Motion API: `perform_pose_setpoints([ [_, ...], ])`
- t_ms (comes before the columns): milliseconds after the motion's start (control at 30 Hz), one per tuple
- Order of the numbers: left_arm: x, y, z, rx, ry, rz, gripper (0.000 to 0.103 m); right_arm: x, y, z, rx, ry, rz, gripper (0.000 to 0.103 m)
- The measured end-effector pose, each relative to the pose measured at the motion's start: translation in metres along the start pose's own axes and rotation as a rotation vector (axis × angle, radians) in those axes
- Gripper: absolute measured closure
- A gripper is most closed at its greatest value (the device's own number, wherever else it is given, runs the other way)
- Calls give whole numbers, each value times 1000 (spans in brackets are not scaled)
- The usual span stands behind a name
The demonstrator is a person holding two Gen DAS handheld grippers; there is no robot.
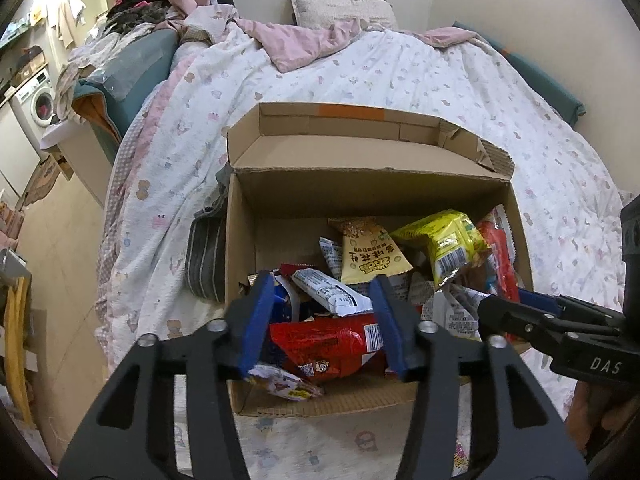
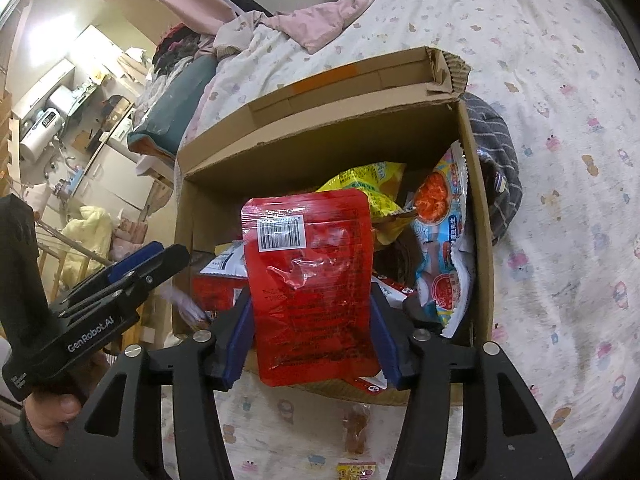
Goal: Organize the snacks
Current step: 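Open both grippers to release the snacks and withdraw from the box, then grasp the yellow candy packet with the right gripper while the left gripper grasps the small clear packet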
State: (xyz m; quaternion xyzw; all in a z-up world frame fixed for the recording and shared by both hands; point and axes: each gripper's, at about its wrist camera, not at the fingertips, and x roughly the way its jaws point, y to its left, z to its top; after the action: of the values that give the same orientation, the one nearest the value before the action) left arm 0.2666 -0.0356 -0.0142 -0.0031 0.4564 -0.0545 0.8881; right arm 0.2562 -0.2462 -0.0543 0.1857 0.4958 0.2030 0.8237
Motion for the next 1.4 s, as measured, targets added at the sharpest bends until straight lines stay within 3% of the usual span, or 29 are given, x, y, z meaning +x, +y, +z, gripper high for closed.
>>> perform_pose_setpoints([
  [100,-1,1,-1,-10,-5,2,33,-4,-2,1,22,-15,14,31],
  [167,-2,2,0,-13,-8,6,30,-6,-3,0,22,-25,12,29],
  [767,-12,4,-15,-25,-2,29,30,-27,-11,-11,16,-45,-23,29],
  [1100,-31,3,-36,-56,11,9,30,-54,-19,-40,28,-55,-64,29],
  [1400,-45,-1,-63,-53,26,15,30,-66,-29,-79,16,-11,-132,29],
])
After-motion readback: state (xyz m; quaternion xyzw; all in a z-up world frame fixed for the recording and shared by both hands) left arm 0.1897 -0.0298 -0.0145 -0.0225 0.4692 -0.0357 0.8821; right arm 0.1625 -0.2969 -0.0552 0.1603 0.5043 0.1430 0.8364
